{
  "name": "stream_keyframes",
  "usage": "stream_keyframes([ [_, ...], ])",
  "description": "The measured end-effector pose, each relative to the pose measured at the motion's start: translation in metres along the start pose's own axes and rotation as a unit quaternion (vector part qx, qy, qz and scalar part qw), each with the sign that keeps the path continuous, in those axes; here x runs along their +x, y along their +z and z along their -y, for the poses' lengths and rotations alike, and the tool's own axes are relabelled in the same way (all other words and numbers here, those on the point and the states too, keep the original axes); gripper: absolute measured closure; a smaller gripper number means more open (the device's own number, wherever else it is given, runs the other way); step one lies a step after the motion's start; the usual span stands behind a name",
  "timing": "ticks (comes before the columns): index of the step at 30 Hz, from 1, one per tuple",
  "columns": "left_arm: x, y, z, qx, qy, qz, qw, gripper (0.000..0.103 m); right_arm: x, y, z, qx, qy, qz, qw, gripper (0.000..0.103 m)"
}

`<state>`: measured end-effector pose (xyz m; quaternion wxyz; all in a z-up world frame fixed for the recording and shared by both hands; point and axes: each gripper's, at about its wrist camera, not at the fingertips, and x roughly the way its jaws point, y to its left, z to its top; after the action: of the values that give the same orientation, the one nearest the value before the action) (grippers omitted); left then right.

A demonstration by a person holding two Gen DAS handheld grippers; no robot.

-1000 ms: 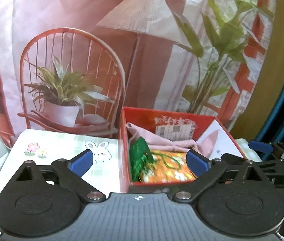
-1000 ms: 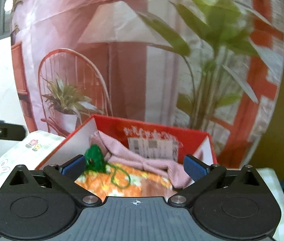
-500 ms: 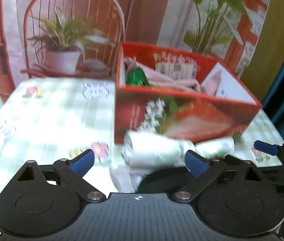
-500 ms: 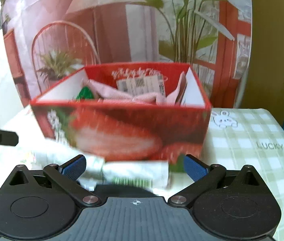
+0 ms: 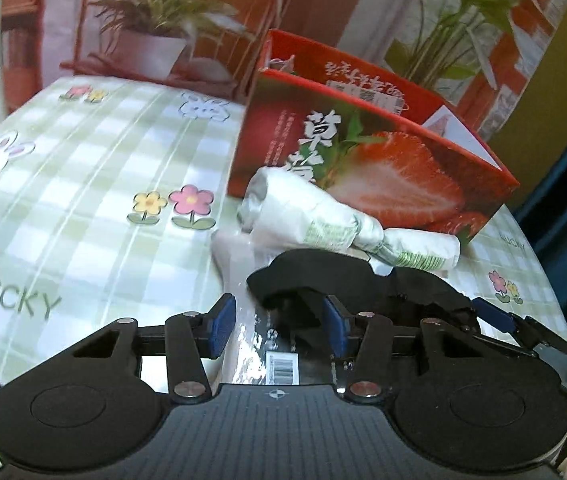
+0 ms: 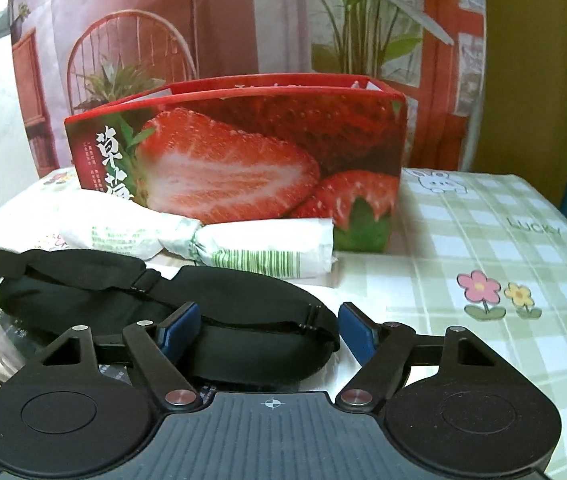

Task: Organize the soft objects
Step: 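Lower the left tool to the black eye mask strap and close on it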

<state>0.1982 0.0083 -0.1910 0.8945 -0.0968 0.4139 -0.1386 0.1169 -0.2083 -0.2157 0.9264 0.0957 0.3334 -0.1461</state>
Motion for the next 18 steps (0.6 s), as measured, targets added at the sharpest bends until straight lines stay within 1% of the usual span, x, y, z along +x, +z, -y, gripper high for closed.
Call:
stream_keyframes([
  [4, 0.0, 0.003, 0.0, 0.002, -0.006, 0.009, 0.9999, 0.053, 0.001, -0.002, 0.004, 0.008, 0.005, 0.003, 1.0, 0.03],
  [7, 0.006, 0.005, 0.004, 0.003, -0.01, 0.008, 0.9999, 0.053, 0.002, -0.002, 0.005, 0.01, 0.007, 0.003, 1.0, 0.03],
  [9, 0.009, 0.005, 0.004, -0.006, -0.011, 0.01, 0.9999, 0.054, 0.002, -0.002, 0.005, 0.009, 0.008, 0.003, 1.0, 0.03],
  [12, 0.016, 0.007, 0.007, -0.015, -0.017, 0.007, 0.9997, 0.054, 0.003, -0.003, 0.005, 0.01, 0.009, 0.003, 1.0, 0.03],
  [16, 0.03, 0.011, 0.014, -0.003, -0.017, -0.005, 0.9998, 0.054, 0.004, -0.003, 0.006, 0.015, 0.011, 0.001, 1.0, 0.03],
  [18, 0.036, 0.013, 0.016, -0.008, -0.017, -0.008, 0.9998, 0.054, 0.004, -0.003, 0.006, 0.018, 0.012, 0.001, 1.0, 0.03],
])
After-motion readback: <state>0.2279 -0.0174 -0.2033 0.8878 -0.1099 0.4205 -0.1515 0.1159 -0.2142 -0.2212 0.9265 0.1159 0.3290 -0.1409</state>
